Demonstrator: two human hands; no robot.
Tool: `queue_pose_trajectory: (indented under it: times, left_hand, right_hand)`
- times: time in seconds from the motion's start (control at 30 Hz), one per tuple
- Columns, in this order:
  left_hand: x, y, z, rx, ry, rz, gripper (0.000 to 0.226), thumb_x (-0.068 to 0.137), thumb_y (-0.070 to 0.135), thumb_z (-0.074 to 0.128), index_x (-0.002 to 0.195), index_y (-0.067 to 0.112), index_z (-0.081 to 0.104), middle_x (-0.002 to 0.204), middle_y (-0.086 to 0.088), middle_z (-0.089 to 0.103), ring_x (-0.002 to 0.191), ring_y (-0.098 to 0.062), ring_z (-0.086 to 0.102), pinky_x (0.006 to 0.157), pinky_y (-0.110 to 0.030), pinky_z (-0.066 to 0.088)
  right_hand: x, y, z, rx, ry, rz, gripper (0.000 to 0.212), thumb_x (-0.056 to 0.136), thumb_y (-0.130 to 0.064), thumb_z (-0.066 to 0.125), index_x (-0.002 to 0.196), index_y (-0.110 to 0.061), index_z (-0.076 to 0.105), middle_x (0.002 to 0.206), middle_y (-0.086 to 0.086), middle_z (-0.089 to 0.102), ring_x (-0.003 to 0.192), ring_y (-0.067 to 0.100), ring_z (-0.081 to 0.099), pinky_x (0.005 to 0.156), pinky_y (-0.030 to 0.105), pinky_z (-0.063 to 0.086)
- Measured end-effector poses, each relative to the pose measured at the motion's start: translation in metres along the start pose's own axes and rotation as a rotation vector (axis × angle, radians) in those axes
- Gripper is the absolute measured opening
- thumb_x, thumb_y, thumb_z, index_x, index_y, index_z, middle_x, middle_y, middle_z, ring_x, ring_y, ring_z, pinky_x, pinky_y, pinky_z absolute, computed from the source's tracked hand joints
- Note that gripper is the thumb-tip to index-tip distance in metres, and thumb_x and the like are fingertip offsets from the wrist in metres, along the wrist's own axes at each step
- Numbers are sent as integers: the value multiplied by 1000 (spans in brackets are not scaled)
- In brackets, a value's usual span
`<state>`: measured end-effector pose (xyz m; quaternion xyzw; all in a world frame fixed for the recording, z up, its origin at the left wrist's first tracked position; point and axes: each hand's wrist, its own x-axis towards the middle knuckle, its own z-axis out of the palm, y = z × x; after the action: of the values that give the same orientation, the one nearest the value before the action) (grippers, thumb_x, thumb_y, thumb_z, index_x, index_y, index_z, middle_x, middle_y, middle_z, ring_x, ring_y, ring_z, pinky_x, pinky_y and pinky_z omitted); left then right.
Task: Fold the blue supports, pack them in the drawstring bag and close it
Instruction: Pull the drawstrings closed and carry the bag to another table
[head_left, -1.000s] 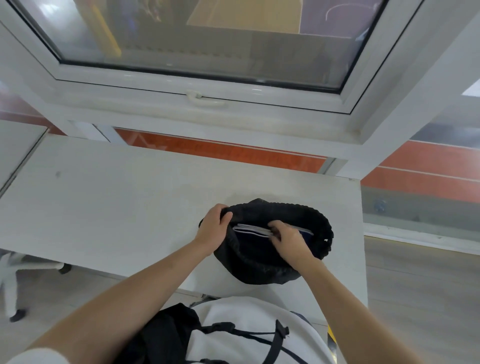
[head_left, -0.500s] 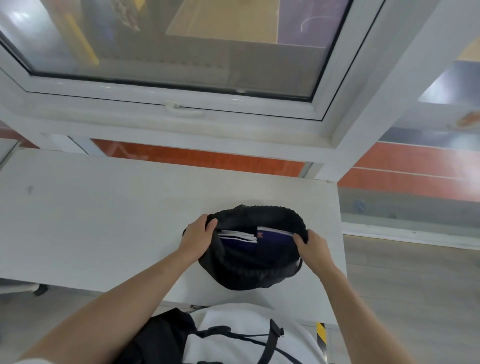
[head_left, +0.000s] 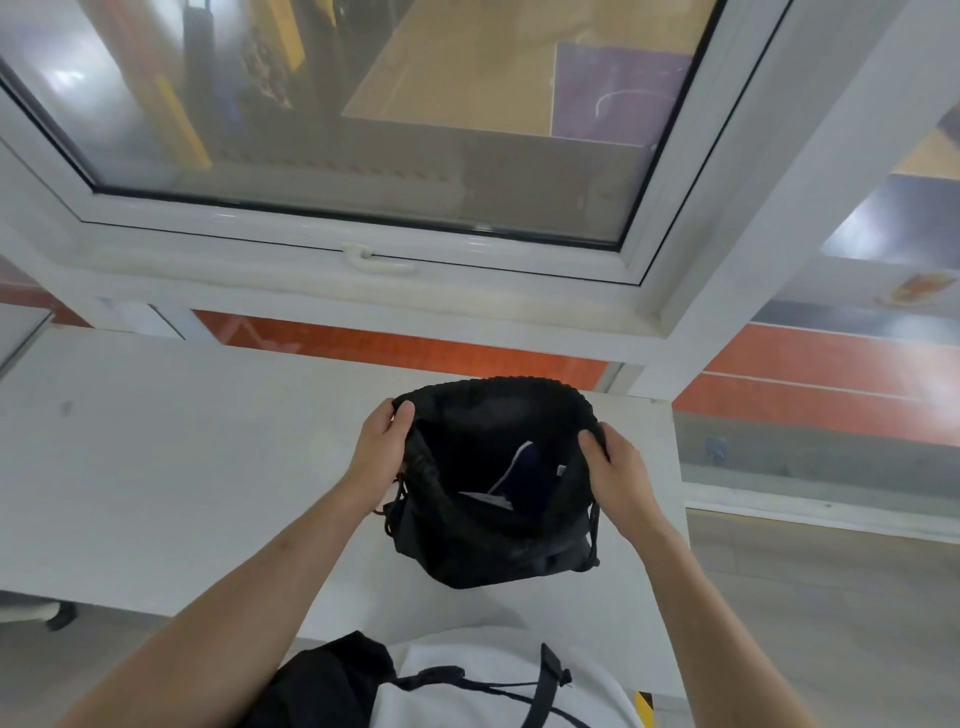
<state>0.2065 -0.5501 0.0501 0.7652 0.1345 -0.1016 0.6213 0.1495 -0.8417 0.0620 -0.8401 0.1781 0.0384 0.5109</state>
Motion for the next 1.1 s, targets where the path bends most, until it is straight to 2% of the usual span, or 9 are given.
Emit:
queue_pose_trajectory:
  times: [0.17, 0.27, 0.33, 0.47, 0.63, 0.77, 0.87, 1.0, 1.1]
  left_hand:
    - [5, 10, -13, -78, 44, 69, 27, 108, 26, 52, 88, 11, 63, 65, 13, 59, 60, -4, 54, 54, -17, 43]
    - [15, 6, -28, -55, 107, 56, 36, 107, 34, 51, 79, 12, 55, 60, 9, 45, 55, -11, 38, 54, -26, 34]
    - [24, -1, -40, -18, 182, 19, 42, 105, 41, 50, 81, 8, 59, 62, 6, 45, 56, -14, 38, 58, -32, 34]
    - [33, -22, -64, 126, 287, -31, 45, 106, 42, 49, 82, 14, 74, 68, 5, 60, 66, -19, 49, 70, -38, 42]
    - [25, -28, -57, 152, -11, -129, 55, 108, 53, 40, 75, 11, 54, 53, 9, 34, 52, -15, 27, 54, -30, 26]
    - [17, -27, -46, 264, -164, -58, 56, 108, 56, 35, 75, 12, 44, 58, 8, 44, 55, -14, 37, 56, -31, 32]
    - [19, -26, -49, 542, -8, 16, 68, 106, 59, 36, 67, 5, 47, 61, 0, 51, 59, -20, 47, 60, -36, 34]
    - [31, -30, -84, 377, 358, -128, 64, 107, 55, 41, 60, 12, 31, 57, -8, 36, 55, -25, 35, 57, -36, 27]
    - [36, -38, -93, 263, 299, -167, 60, 105, 54, 46, 63, 13, 35, 61, -8, 34, 58, -23, 33, 62, -37, 31]
  right_hand:
    - [5, -4, -9, 40, 63, -24, 29, 107, -28, 50, 81, -16, 58, 68, -4, 60, 63, 15, 54, 57, 25, 43]
    - [6, 6, -22, -10, 137, -32, 41, 105, -40, 51, 73, -15, 52, 63, -2, 51, 60, 17, 46, 58, 33, 38]
    - [8, 14, -34, -94, 189, -17, 56, 105, -51, 47, 70, -8, 50, 60, 1, 45, 57, 18, 39, 57, 36, 32]
    - [12, 32, -52, -239, 220, 85, 68, 106, -55, 37, 65, -7, 62, 60, 2, 60, 59, 25, 52, 57, 35, 37]
    - [9, 37, -42, -48, 30, 107, 65, 107, -51, 42, 62, -6, 57, 54, 1, 40, 54, 20, 35, 58, 33, 29]
    - [7, 31, -34, -9, -109, 44, 59, 107, -48, 43, 71, -3, 53, 58, 0, 47, 60, 18, 42, 64, 33, 38]
    - [9, 30, -37, -78, -93, 21, 43, 106, -35, 49, 69, -13, 53, 55, -13, 48, 57, 13, 40, 63, 32, 37]
    - [17, 53, -61, -86, 163, 61, 40, 107, -33, 46, 72, -14, 45, 59, -7, 38, 60, 19, 34, 61, 34, 28]
    - [13, 62, -67, -21, 143, 67, 39, 107, -27, 46, 74, -4, 45, 63, 3, 41, 60, 20, 37, 61, 35, 30]
